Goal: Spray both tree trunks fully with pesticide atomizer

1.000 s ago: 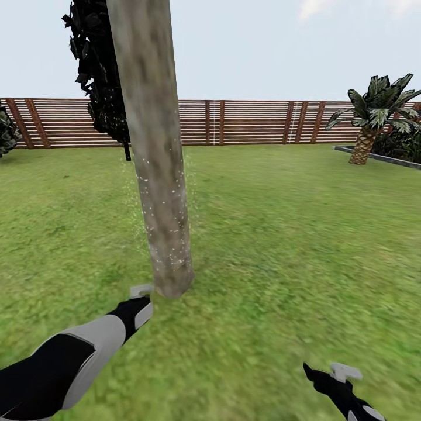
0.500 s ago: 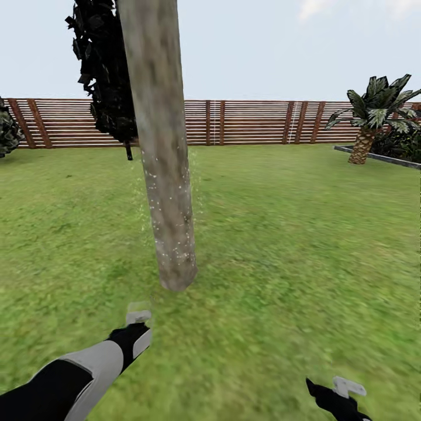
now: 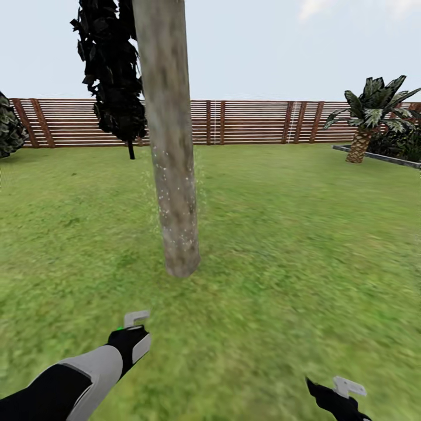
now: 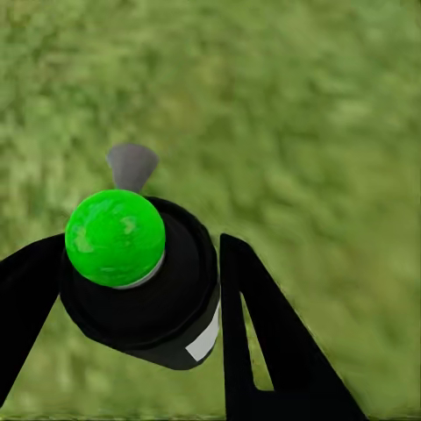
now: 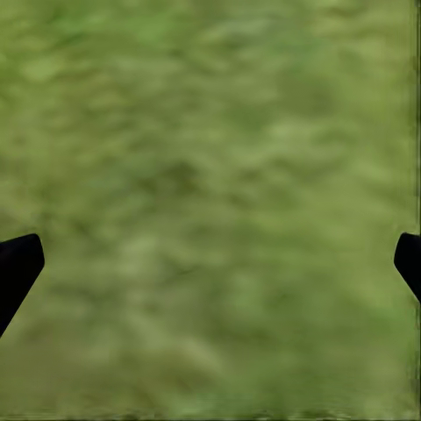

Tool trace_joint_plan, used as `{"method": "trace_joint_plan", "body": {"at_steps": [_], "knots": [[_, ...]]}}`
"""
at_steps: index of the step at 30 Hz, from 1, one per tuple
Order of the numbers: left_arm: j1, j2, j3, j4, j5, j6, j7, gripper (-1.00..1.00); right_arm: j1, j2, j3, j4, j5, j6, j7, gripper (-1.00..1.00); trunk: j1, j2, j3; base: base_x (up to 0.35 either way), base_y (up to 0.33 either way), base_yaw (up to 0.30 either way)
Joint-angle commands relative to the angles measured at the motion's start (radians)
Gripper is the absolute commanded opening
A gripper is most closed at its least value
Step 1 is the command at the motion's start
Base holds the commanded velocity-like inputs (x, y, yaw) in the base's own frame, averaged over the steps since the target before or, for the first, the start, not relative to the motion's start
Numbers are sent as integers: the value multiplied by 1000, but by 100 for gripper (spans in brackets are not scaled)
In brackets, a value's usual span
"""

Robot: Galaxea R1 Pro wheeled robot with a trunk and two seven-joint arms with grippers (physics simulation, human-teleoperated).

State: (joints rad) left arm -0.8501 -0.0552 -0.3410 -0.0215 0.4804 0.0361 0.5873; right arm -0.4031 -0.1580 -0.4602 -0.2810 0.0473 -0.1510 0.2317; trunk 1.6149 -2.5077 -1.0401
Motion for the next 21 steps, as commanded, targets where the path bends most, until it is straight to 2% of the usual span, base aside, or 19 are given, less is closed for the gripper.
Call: {"method": "trace_joint_plan", "body": {"at_steps": [1,5,7,9,10,11,13,14,15,17,18,19,20,21], "knots": [[0,0,-1,0,0,-3,0,-100,0,0,0,0,0,0,0,100,0,0,0,-313,0,0],[0,0,-1,0,0,-13,-2,-100,1,0,0,0,0,-1,0,100,0,0,0,-277,0,0],[0,1,-2,0,-2,-50,-6,-100,0,0,0,0,-1,-1,0,100,0,0,0,-82,0,0],[1,9,-3,0,-16,-83,-15,-100,0,0,0,-1,0,-1,0,100,0,0,0,-23,0,0],[1,16,-4,-1,-36,-91,-30,-100,0,0,0,-1,0,-1,0,100,0,0,0,-12,0,0],[2,23,-6,-1,-81,-98,-72,-100,0,0,0,-1,0,-1,0,100,0,0,0,-6,0,0],[2,52,-8,-1,-182,-105,-209,-100,0,0,1,-2,4,-1,0,100,0,0,0,-2,0,0],[2,74,-8,-2,-206,-111,-283,-100,0,0,1,-3,6,-1,-1,100,0,0,0,0,0,0],[2,93,-8,-3,-218,-125,-347,-100,0,0,1,-5,6,-1,-1,100,0,0,0,0,0,0],[2,113,-8,-3,-229,-169,-467,-100,0,-4,2,-10,8,-1,1,100,0,0,0,0,0,0],[2,124,-8,-3,-232,-184,-529,-100,0,-14,5,-13,10,0,4,100,0,0,0,0,0,0],[2,143,-9,-3,-234,-192,-619,-100,0,-41,6,-20,12,1,8,100,0,0,0,0,0,0],[2,156,-9,-4,-235,-197,-684,-100,0,-66,8,-28,12,1,10,100,0,0,0,0,0,0],[2,176,-13,-4,-241,-208,-788,-100,0,-102,11,-48,12,2,15,100,0,0,0,0,0,0]]}}
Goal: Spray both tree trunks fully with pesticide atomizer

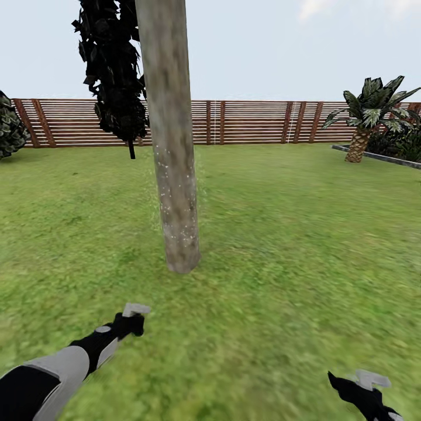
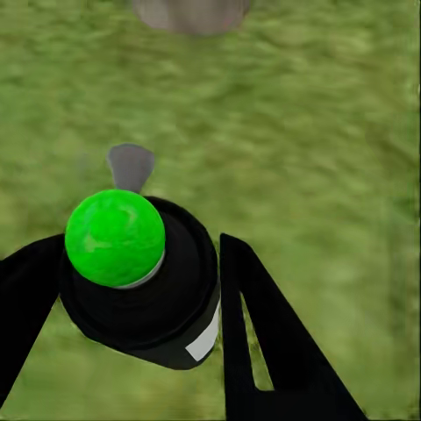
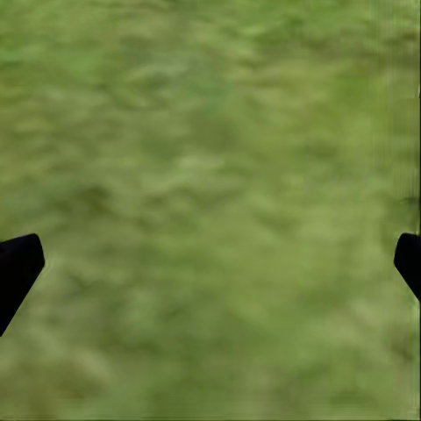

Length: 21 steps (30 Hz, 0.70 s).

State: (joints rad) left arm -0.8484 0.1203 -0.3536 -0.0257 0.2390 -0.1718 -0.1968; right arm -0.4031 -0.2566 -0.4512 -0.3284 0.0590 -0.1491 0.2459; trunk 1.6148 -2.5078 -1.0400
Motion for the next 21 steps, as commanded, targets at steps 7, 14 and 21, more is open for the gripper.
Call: {"method": "trace_joint_plan", "body": {"at_steps": [7,14,21], "knots": [[-1,98,-15,-106,-91,-22,-617,-100,-6,-47,4,-47,155,16,516,100,0,0,0,0,0,0],[-3,81,-15,-177,-474,1,-882,-100,-11,-22,138,-412,223,125,903,100,0,0,0,0,0,0],[-3,23,-16,-288,-718,183,-1004,-100,-12,188,311,-700,227,408,928,100,0,0,0,0,0,0]]}}
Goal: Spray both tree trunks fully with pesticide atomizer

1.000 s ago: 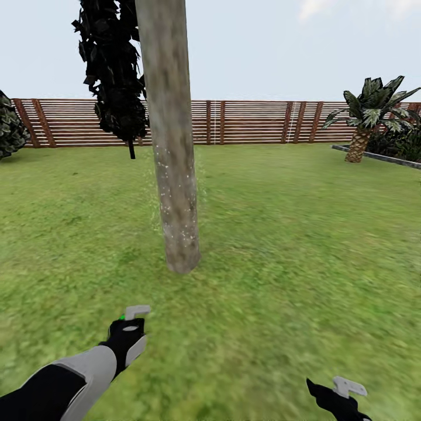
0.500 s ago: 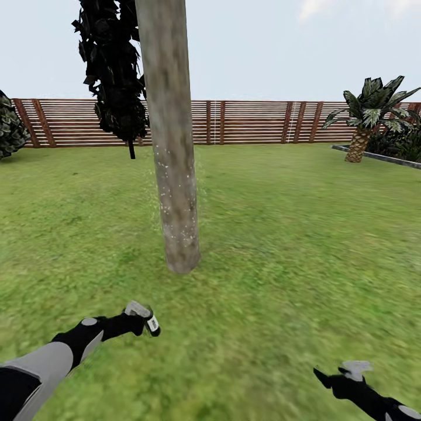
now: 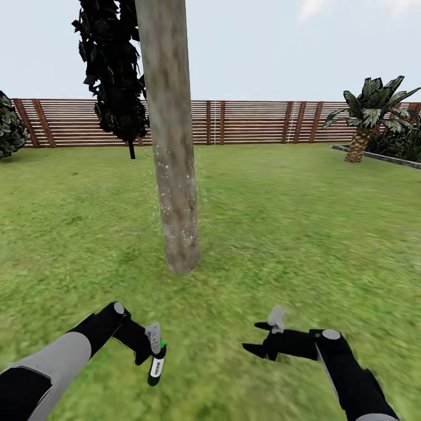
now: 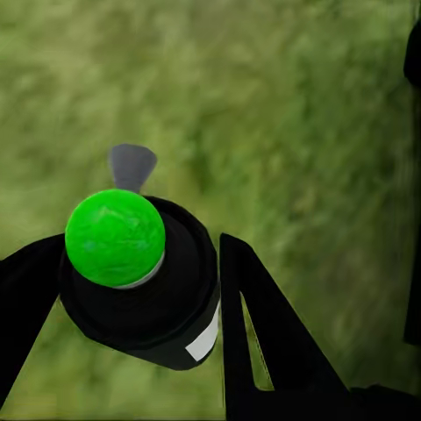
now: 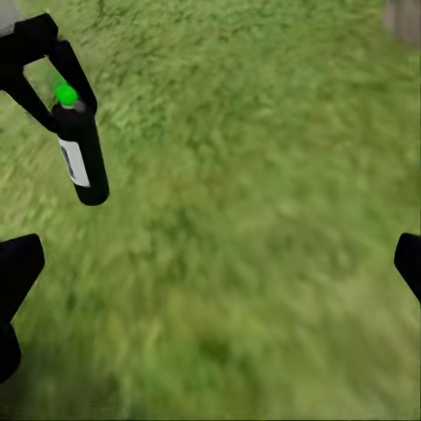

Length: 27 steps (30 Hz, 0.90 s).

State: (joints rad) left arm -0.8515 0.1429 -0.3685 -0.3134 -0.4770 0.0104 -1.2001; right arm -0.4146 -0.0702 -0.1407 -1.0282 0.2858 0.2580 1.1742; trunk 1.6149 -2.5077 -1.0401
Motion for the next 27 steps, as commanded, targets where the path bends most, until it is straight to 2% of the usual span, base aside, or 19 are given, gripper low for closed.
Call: {"method": "trace_joint_plan", "body": {"at_steps": [1,3,4,5,7,8,10,11,14,16,19,22,27], "knots": [[0,-8,-1,-13,-18,11,-14,-100,-3,27,2,-7,10,19,-1,100,0,0,0,0,0,0],[0,-14,-1,-21,-48,18,-29,-100,-21,47,6,-11,37,31,3,100,0,0,0,0,0,0],[0,-18,-1,-26,-83,21,-45,-100,-30,54,23,-13,55,35,5,100,0,0,0,0,0,0],[0,-27,-1,-30,-120,22,-57,-100,-34,57,66,-14,65,37,6,100,0,0,0,0,0,0],[0,-42,0,-36,-200,25,-76,-100,-37,60,191,-15,72,39,7,100,0,0,0,0,0,0],[0,-50,0,-38,-234,25,-89,-100,-37,61,235,-15,75,39,7,100,0,0,0,0,0,0],[0,-66,0,-42,-252,25,-98,-100,-38,62,261,-15,77,40,6,100,0,0,0,0,0,0],[0,-80,-1,-55,-264,25,-106,-100,-38,62,267,-15,93,40,7,-100,0,0,0,0,0,0],[0,-104,0,-66,-303,25,-125,-100,-38,63,270,-15,133,40,7,-100,0,0,0,0,0,0],[0,-125,-1,-68,-312,23,-127,-100,-38,64,271,-31,140,40,7,-100,0,0,0,0,0,0],[0,-176,-1,-68,-317,22,-128,-100,-38,66,271,-48,143,40,7,-100,0,0,0,0,0,0],[0,-221,-1,-69,-322,22,-128,-100,-38,82,271,-80,144,40,7,-100,0,0,0,0,0,0],[0,-248,-1,-121,-322,24,-128,-100,-38,85,272,-93,144,40,7,-100,0,0,0,0,0,0]]}}
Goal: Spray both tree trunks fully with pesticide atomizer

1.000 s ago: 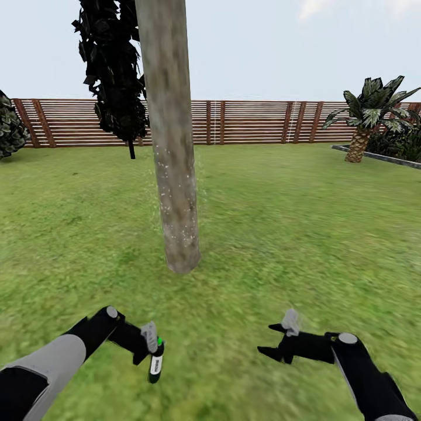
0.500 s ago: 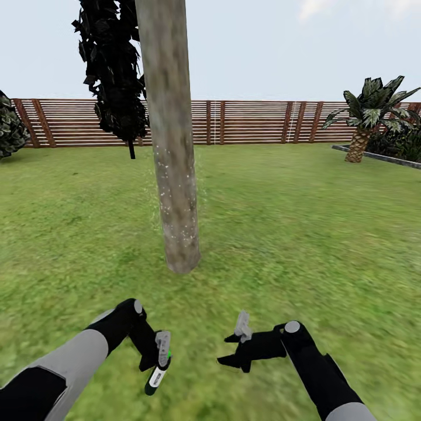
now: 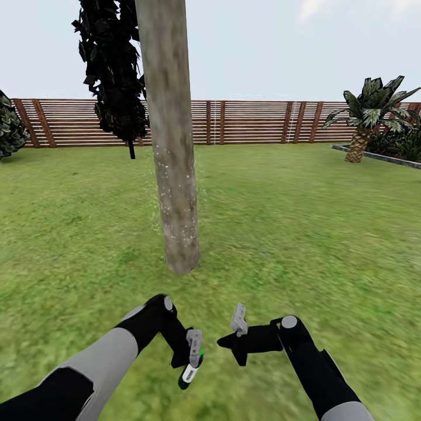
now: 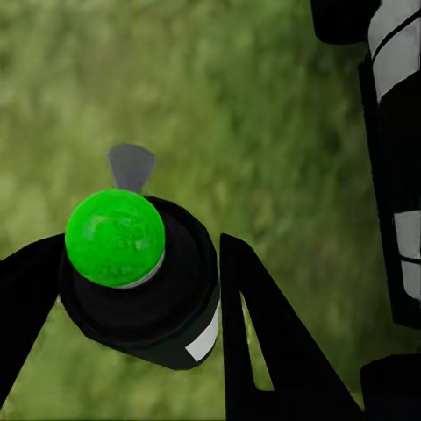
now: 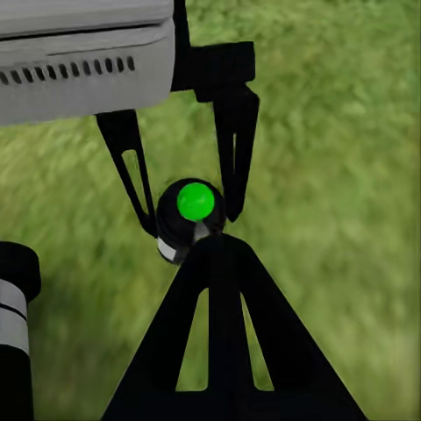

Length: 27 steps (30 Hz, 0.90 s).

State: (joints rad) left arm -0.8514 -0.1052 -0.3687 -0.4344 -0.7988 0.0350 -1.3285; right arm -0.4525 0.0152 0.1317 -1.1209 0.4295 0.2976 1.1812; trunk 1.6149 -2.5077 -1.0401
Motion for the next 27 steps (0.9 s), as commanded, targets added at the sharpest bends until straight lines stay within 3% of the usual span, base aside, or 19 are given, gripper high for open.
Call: {"method": "trace_joint_plan", "body": {"at_steps": [1,27], "knots": [[0,-7,-1,-6,0,0,0,-100,0,0,0,0,0,0,0,-100,0,0,0,0,0,0],[0,-47,1,-39,7,-24,1,-100,0,0,2,0,0,-2,0,-100,0,0,0,0,0,0]]}}
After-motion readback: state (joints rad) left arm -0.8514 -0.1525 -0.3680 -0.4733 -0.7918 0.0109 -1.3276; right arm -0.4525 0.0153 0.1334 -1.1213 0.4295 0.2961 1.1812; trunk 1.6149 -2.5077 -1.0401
